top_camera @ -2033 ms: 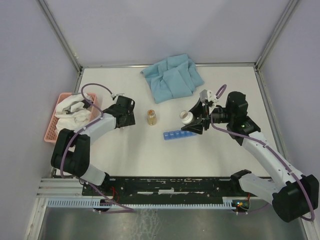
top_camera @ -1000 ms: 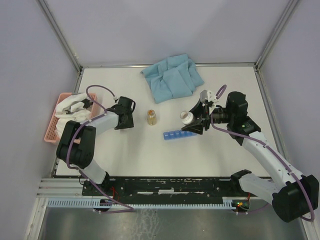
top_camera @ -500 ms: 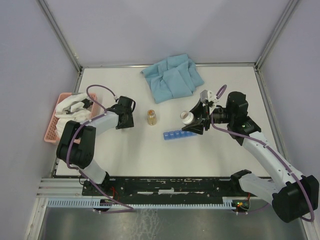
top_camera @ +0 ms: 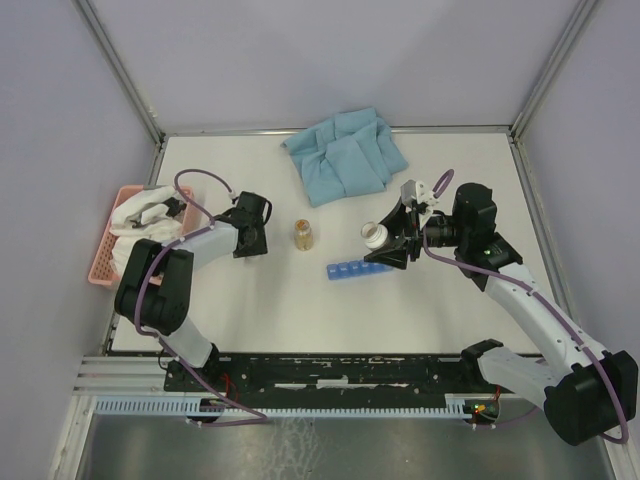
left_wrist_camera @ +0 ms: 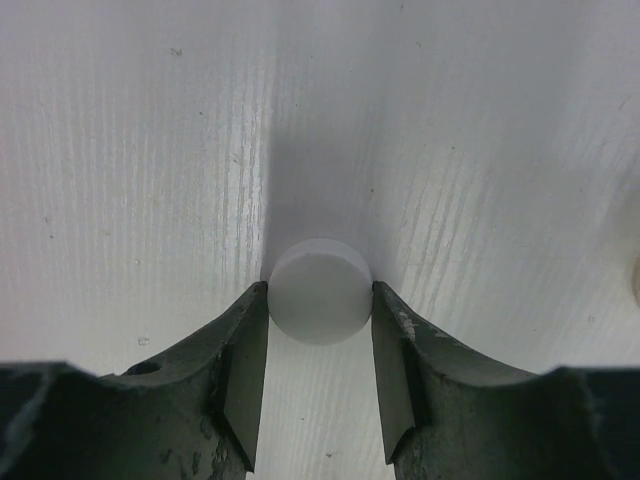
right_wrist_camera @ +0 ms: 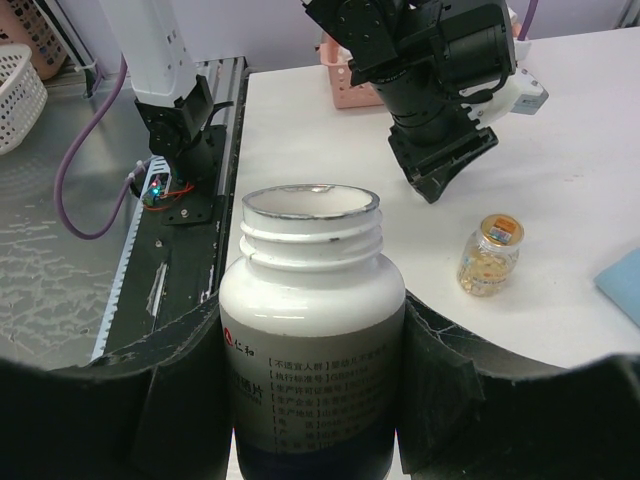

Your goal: Sort the pills into containers

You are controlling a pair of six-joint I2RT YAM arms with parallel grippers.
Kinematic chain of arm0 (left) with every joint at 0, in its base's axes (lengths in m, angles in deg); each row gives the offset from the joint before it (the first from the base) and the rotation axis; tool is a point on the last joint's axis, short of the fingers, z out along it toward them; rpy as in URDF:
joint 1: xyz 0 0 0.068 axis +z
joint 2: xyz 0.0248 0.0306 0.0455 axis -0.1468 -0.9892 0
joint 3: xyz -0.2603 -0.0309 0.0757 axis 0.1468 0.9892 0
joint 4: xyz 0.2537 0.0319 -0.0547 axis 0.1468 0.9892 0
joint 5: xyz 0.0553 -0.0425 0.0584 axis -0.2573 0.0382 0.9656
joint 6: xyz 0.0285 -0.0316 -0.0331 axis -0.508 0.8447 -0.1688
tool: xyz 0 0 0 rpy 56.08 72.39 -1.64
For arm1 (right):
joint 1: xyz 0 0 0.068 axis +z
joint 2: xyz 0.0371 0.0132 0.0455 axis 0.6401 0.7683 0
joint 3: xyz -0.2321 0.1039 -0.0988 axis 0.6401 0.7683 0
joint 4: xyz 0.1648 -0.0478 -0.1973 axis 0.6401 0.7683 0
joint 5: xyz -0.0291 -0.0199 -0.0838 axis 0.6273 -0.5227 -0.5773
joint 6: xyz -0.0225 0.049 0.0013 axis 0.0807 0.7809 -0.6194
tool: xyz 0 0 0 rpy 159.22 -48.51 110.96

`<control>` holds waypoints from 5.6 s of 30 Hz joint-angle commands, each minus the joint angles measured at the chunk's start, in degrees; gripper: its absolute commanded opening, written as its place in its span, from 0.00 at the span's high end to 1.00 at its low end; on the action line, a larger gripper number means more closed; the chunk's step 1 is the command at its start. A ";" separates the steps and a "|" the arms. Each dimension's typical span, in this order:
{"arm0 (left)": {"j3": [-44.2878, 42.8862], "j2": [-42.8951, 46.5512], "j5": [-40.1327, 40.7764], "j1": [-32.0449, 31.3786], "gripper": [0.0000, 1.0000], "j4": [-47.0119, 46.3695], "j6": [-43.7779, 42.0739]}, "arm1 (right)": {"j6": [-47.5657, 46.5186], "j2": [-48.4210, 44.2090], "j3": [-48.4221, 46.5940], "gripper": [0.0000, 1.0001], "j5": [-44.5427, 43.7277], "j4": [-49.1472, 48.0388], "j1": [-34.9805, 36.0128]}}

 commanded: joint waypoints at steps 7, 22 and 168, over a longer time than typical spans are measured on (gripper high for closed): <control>3.98 14.55 -10.81 -0.30 0.75 -2.28 1.13 | -2.53 -0.74 -0.26 0.99 2.15 -0.76 -0.24; 25.02 50.95 -51.56 -5.72 0.76 -33.49 25.70 | -34.69 -0.70 -5.37 0.99 -2.31 27.53 2.71; 7.87 37.56 -38.07 -31.59 0.31 -38.45 1.25 | 4.92 1.29 -5.29 0.99 2.42 4.31 4.71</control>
